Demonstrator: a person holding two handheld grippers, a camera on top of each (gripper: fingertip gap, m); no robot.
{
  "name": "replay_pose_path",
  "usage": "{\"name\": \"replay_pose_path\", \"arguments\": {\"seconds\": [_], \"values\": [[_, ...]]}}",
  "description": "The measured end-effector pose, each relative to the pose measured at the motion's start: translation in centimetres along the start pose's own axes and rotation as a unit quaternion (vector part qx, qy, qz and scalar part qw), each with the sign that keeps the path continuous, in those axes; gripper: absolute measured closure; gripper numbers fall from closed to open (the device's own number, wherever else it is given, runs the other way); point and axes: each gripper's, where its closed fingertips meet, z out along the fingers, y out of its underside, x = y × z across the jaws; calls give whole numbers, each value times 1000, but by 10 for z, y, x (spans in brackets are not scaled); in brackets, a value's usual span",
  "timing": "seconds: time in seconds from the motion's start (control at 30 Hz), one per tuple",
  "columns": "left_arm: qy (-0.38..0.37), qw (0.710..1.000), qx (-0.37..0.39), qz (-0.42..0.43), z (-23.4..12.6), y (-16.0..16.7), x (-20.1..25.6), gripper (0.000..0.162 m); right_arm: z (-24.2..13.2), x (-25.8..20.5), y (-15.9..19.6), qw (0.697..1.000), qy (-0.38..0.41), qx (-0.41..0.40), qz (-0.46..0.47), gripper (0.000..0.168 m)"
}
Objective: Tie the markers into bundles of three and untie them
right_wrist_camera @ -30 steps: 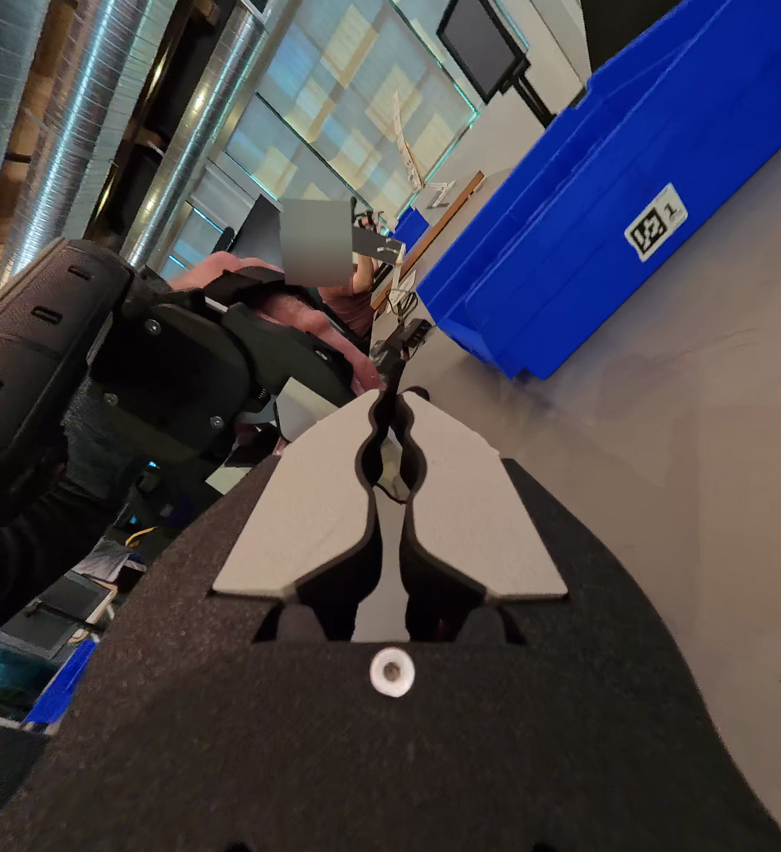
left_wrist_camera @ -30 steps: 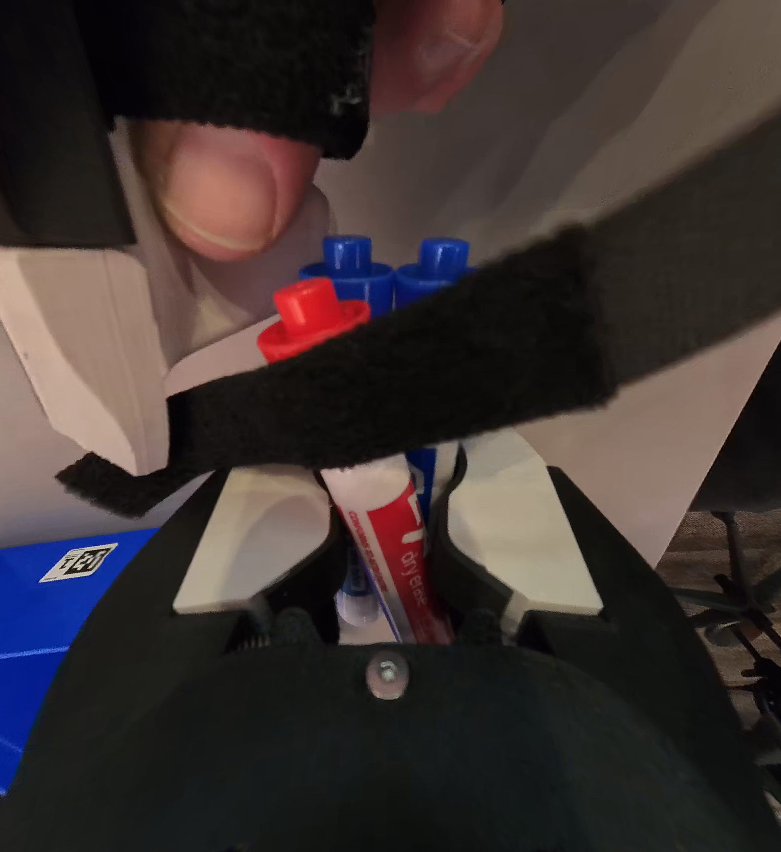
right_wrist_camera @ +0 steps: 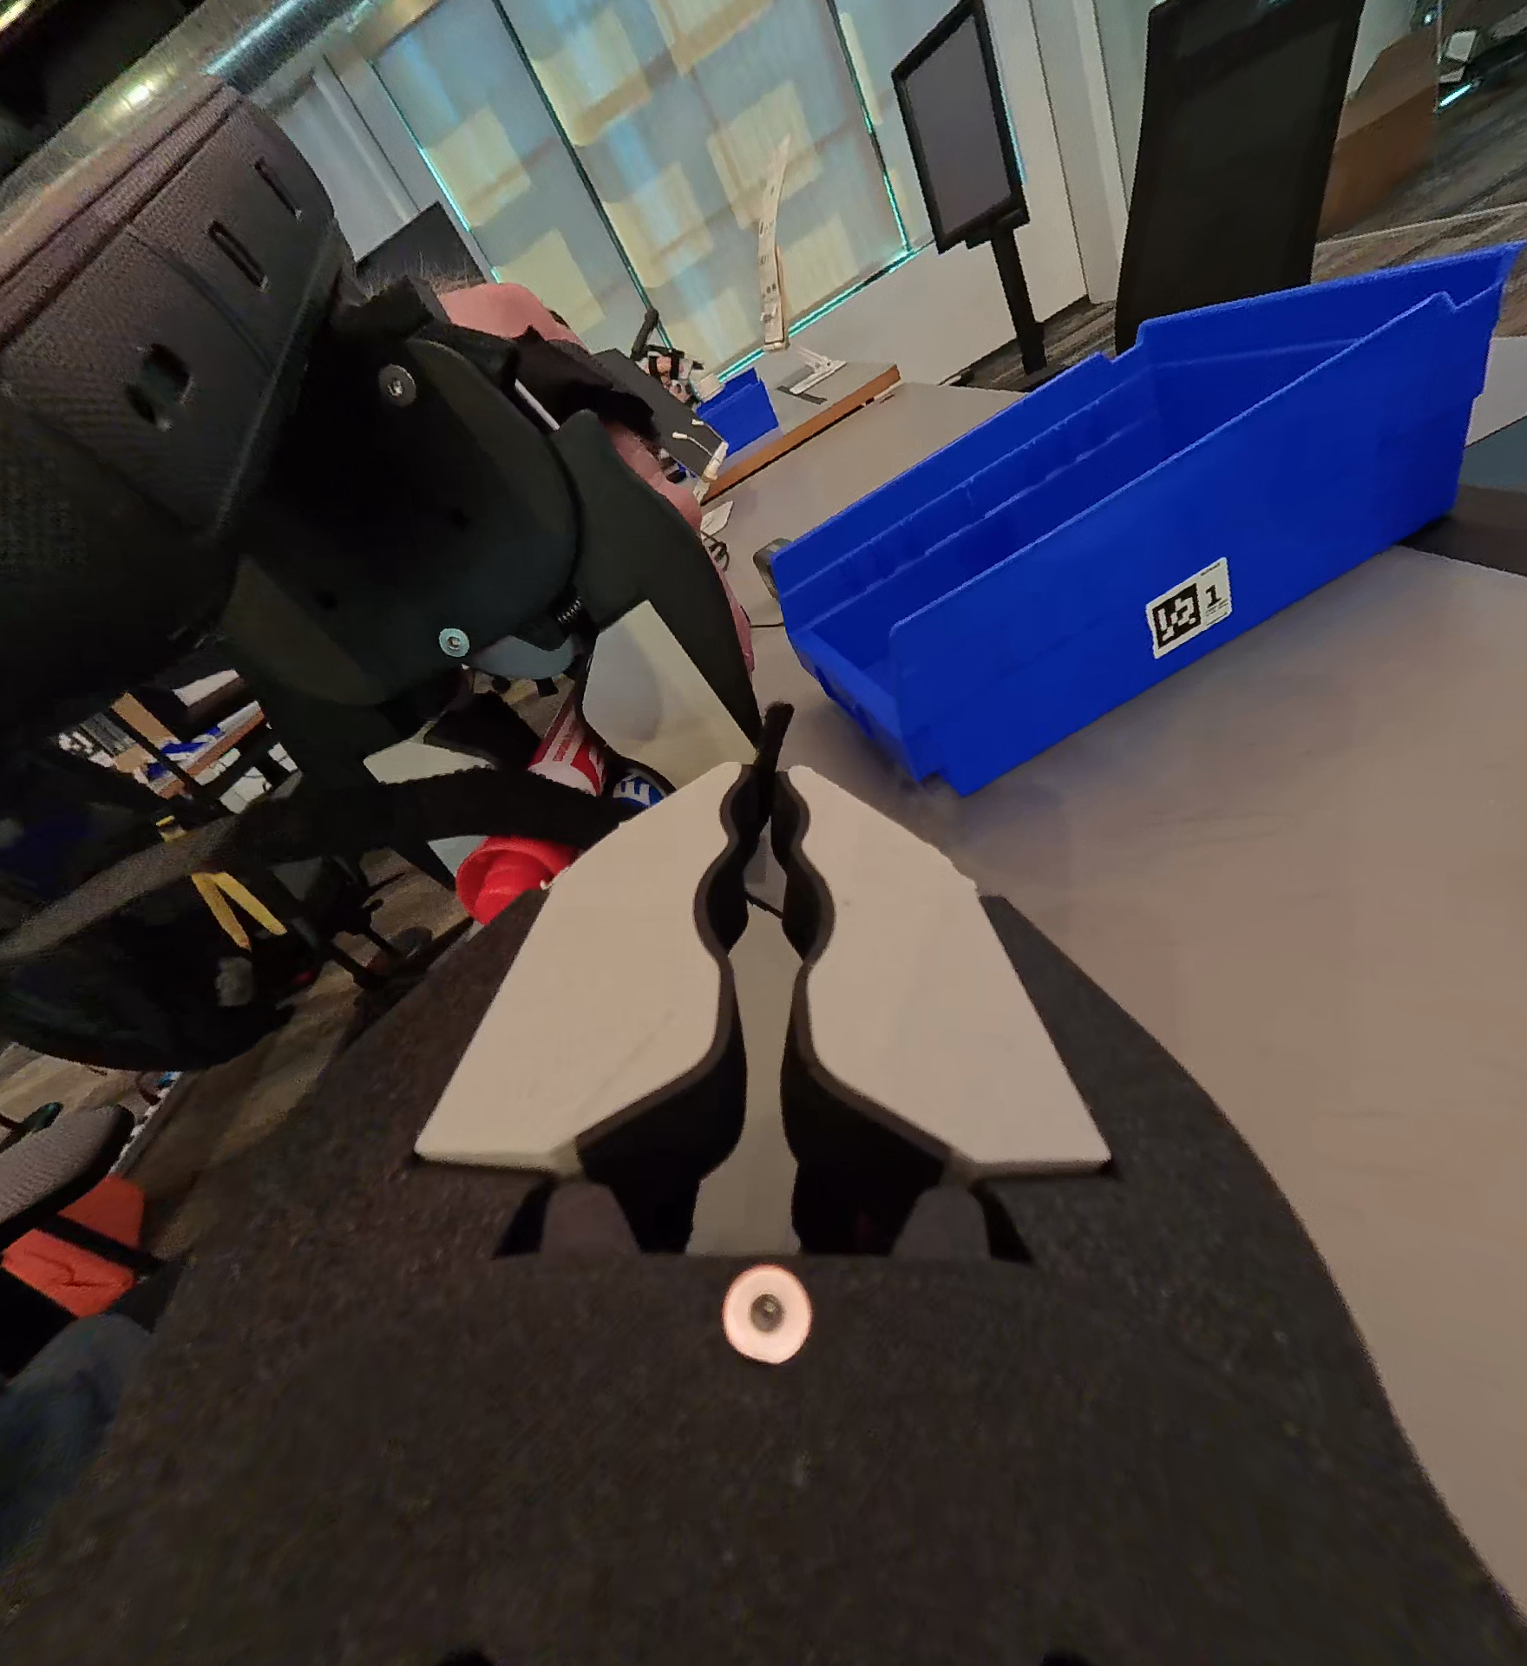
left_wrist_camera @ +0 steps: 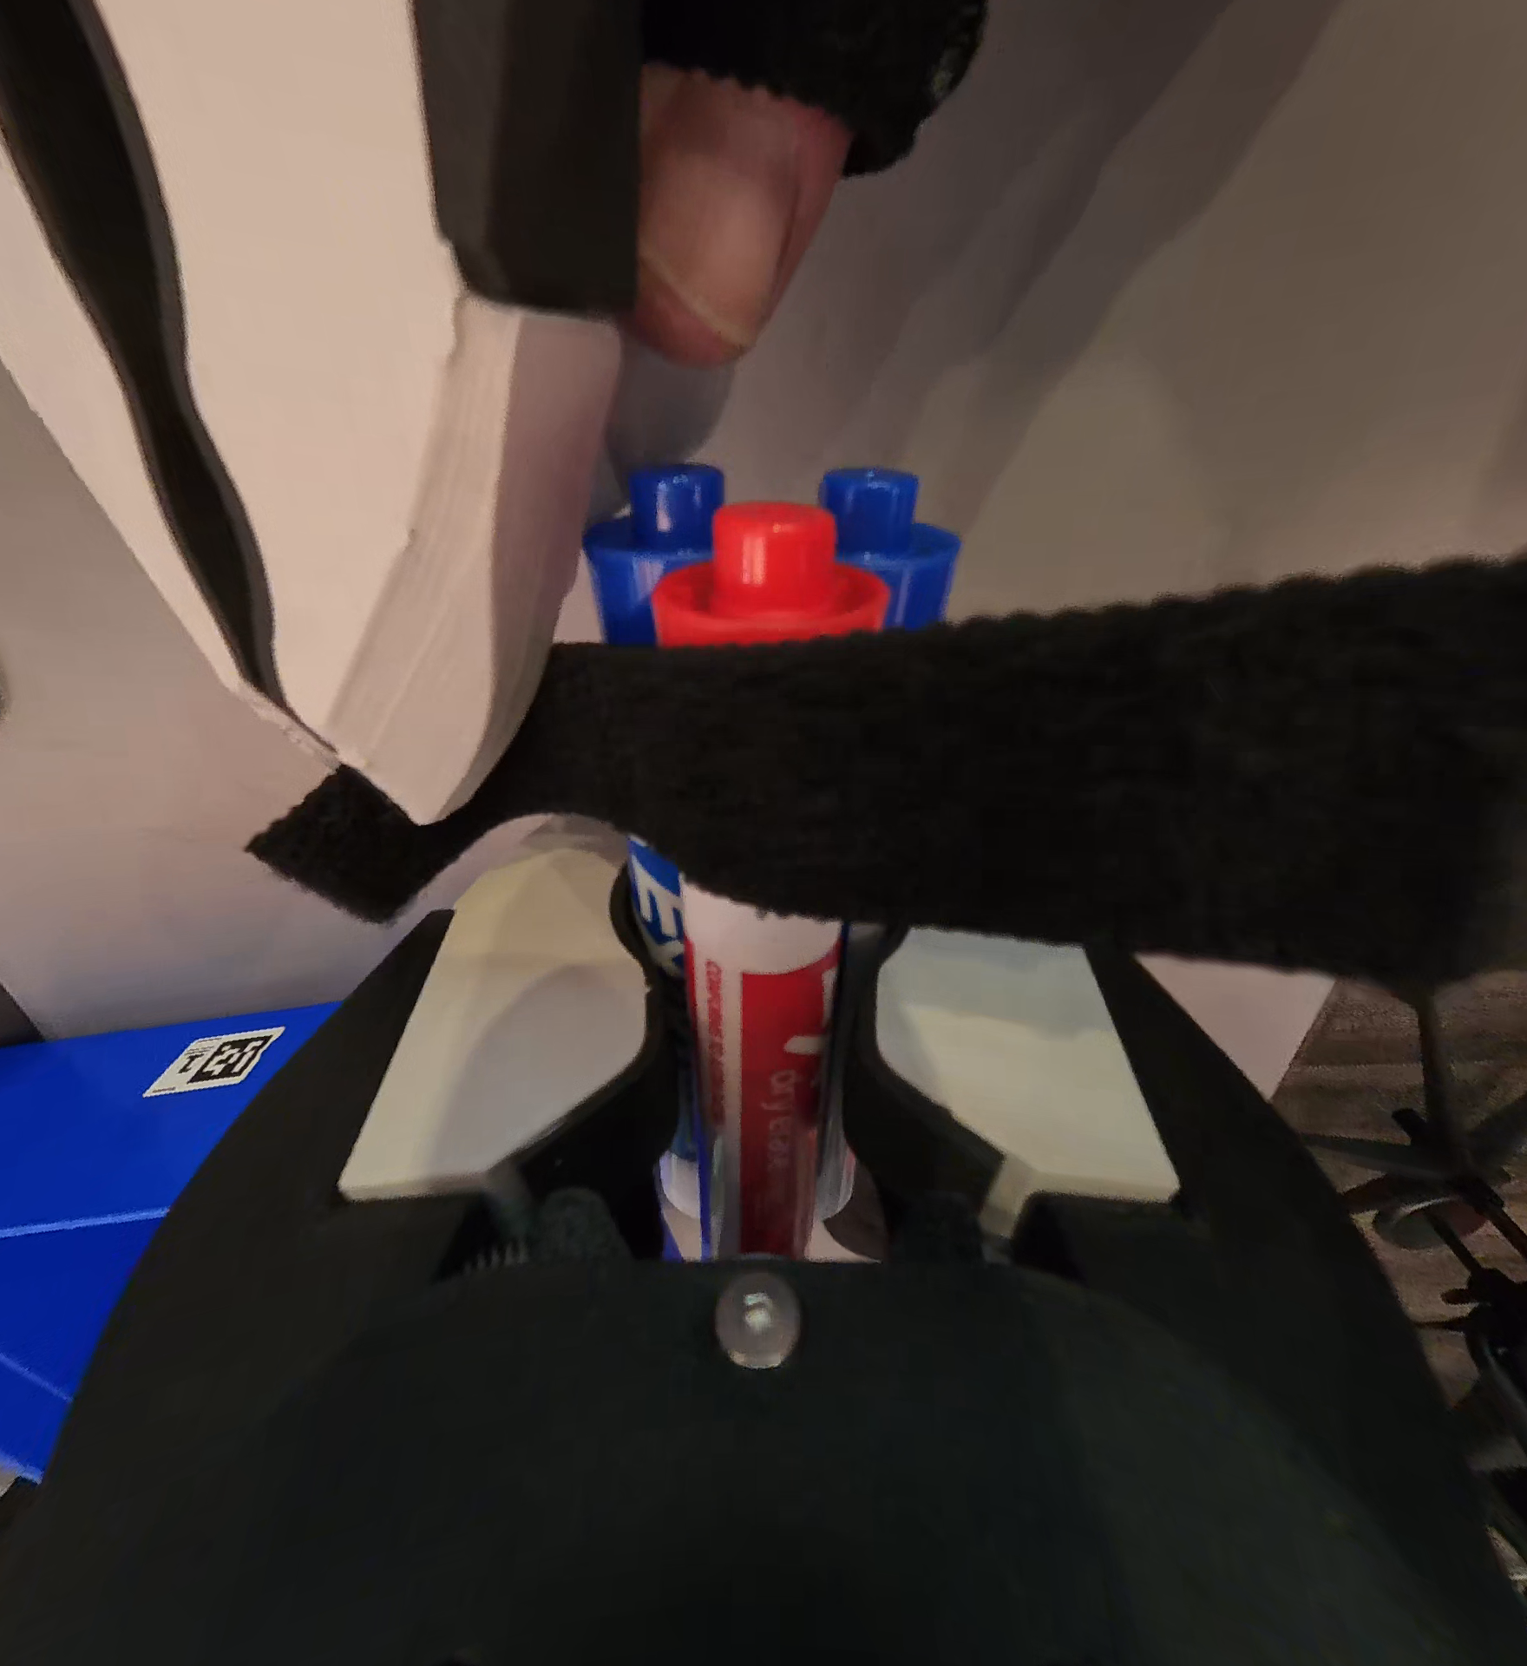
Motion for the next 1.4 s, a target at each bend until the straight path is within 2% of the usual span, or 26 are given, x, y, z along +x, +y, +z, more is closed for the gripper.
{"name": "replay_pose_path", "arguments": {"seconds": [0.1, 0.5, 0.63, 0.73, 0.93, 1.1, 1.2, 1.4], "values": [[1, 1000, 5, 4, 0, -4, 1, 119, 0, -2, -3, 1000, -16, 8, 13, 166], [2, 1000, 19, 7, 2, -12, 1, 119, -4, 5, -1, 1000, 8, 1, -9, 164], [9, 1000, -3, 4, 4, -10, 1, 119, -4, 12, 4, 1000, 16, -6, 7, 159], [17, 999, -26, -8, 5, -4, 0, 119, -5, 13, 4, 1000, 28, -2, 13, 160], [33, 999, -27, -20, 5, -4, 1, 119, -6, 16, 3, 999, 34, 4, 20, 155], [35, 999, -21, -19, 6, -4, 0, 119, -8, 16, 1, 999, 45, -5, -5, 153], [34, 999, -19, -20, 6, -5, 0, 119, -10, 16, -2, 999, 45, -3, -19, 145], [33, 999, -15, -17, 6, -5, -2, 119, -11, 14, -1, 997, 41, -20, -58, 147]]}}
